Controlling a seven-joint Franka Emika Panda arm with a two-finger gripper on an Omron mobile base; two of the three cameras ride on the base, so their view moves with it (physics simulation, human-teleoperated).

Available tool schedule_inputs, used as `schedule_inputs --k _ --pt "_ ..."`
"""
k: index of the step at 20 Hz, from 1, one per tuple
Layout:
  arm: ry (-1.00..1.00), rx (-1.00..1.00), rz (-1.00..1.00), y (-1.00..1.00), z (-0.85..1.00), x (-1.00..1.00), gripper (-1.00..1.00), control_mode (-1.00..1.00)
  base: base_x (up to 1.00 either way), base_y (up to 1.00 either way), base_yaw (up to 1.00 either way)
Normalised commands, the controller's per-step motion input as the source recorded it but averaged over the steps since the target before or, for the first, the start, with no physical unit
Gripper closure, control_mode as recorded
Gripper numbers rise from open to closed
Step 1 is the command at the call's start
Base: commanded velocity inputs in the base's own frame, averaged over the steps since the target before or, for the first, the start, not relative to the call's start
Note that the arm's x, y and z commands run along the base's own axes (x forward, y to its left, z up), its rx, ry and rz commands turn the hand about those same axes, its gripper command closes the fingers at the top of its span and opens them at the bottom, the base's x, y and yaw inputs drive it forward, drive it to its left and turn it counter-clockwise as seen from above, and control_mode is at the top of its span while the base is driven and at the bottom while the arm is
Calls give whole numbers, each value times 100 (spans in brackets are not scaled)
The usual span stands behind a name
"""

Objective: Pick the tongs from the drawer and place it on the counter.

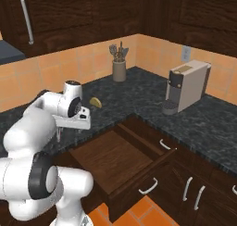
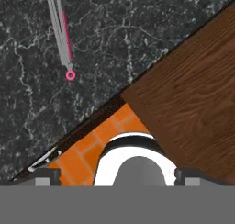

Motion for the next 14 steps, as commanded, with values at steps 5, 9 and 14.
schedule_inputs --k 5,9,14 --pt "-39 6 -7 -100 74 -28 -100 -100 0 0 0" --pt "-14 17 -12 -100 58 -33 -100 -100 0 0 0" --pt "-30 24 -8 -100 55 -39 -100 -100 0 0 0"
